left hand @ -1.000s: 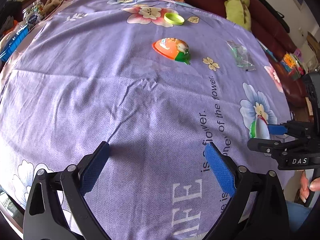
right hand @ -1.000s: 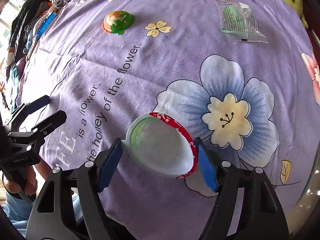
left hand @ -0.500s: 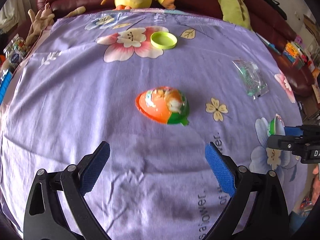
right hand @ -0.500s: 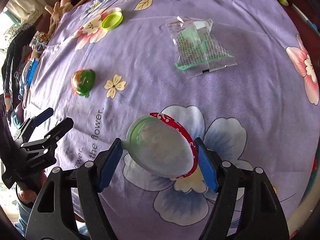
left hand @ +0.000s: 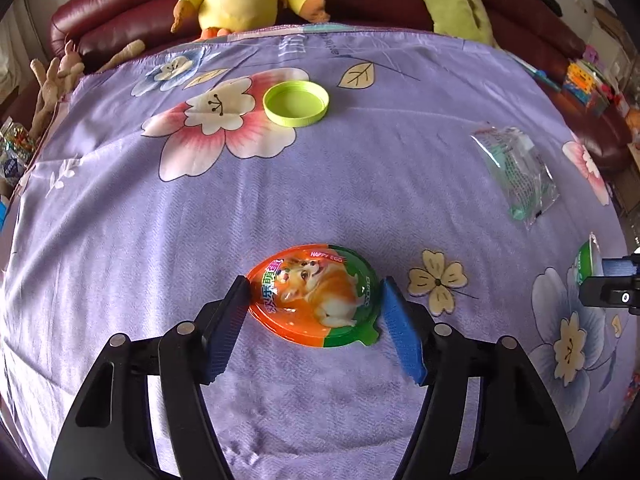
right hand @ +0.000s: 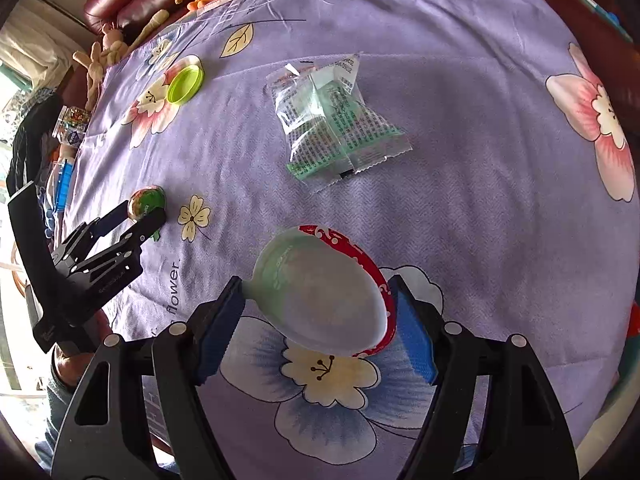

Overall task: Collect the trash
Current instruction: 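Grasp the white red-rimmed lid with the right tool while the left tool grasps the orange snack cup, then carry the white lid and orange snack cup over the teal bin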

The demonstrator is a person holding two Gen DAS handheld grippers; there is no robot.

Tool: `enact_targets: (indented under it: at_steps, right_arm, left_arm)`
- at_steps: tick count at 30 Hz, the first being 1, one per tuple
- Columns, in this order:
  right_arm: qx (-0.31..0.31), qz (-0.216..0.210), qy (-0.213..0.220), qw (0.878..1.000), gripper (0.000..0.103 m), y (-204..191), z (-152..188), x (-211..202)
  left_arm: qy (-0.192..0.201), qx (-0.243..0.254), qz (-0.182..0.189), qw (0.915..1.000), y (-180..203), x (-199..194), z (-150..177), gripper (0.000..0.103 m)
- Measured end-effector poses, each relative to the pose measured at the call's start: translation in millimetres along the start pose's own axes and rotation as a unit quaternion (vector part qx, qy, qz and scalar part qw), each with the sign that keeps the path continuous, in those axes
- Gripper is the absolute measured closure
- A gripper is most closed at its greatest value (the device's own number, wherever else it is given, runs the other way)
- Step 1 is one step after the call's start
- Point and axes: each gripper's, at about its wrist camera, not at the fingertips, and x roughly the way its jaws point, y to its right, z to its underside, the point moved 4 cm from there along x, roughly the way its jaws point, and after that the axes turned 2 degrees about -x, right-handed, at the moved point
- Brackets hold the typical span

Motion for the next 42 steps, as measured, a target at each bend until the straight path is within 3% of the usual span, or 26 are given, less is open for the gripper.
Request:
enact_targets:
  at_steps: [9, 23, 33, 42]
  right_arm:
    - [0.026, -0.01, 0.018, 0.999, 0.034, 29.2, 14.6, -22.4]
    - [0.1, -0.004, 0.082, 0.992, 0.034, 124.9, 70.1, -101.3]
    - [0.169, 0.016, 0.13, 0.977, 0.034, 218.3, 122.1, -152.2]
    - [0.265, 0.033, 0.167, 0.949, 0.034, 320.3, 193.1, -187.9]
  left_arm:
    - [0.01, -0.001, 0.036, 0.9993, 41.9, -28.0, 6.3, 0.036]
    - [0.018, 0.075, 0.101, 0.9919, 179.2, -67.2, 18.2, 0.036]
    - [0.012, 0.148, 0.148, 0.9779, 295.2, -85.5, 32.3, 0.036]
    - [-0.01, 0.222, 0.177, 0.9587, 399.9, -84.6, 52.8, 0.036]
